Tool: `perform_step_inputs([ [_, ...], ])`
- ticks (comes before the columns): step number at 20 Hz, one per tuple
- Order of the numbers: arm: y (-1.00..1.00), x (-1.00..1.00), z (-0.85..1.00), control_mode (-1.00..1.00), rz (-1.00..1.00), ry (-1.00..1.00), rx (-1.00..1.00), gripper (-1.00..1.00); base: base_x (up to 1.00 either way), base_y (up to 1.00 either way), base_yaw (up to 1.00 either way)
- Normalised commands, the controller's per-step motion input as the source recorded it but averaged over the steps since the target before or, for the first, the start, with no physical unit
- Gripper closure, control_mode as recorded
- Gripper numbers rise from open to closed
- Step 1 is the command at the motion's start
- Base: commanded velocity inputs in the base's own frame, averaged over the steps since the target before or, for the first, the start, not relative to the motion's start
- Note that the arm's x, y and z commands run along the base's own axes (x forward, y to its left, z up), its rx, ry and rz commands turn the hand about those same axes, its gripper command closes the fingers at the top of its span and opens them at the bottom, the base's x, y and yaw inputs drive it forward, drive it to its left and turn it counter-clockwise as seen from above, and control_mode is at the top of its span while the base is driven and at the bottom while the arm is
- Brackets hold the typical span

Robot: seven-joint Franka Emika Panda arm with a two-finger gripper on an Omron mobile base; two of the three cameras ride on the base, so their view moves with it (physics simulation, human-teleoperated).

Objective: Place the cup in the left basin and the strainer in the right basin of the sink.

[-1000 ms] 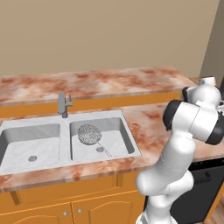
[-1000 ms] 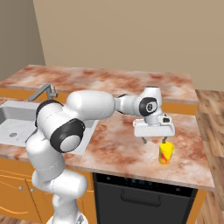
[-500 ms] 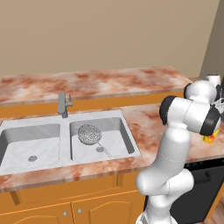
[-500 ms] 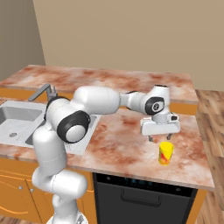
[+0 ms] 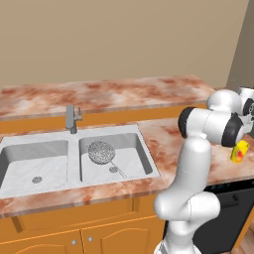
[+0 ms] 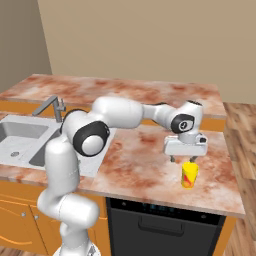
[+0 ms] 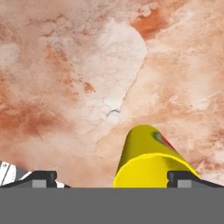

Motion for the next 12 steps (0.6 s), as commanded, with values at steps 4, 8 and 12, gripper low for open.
perform_step_inputs([
  [4,-0.09,0.17,-0.11,-1.00,-0.05,-0.05,-0.01,-1.00,0.00,0.00,0.00],
  [8,-0.05,0.07,-0.17,-1.00,-0.05,-0.08,-0.03,-1.00,0.00,0.00,0.00],
  [12,-0.01,0.00,-0.31,-1.00,-0.06,-0.05,-0.08,-1.00,0.00,0.00,0.00],
])
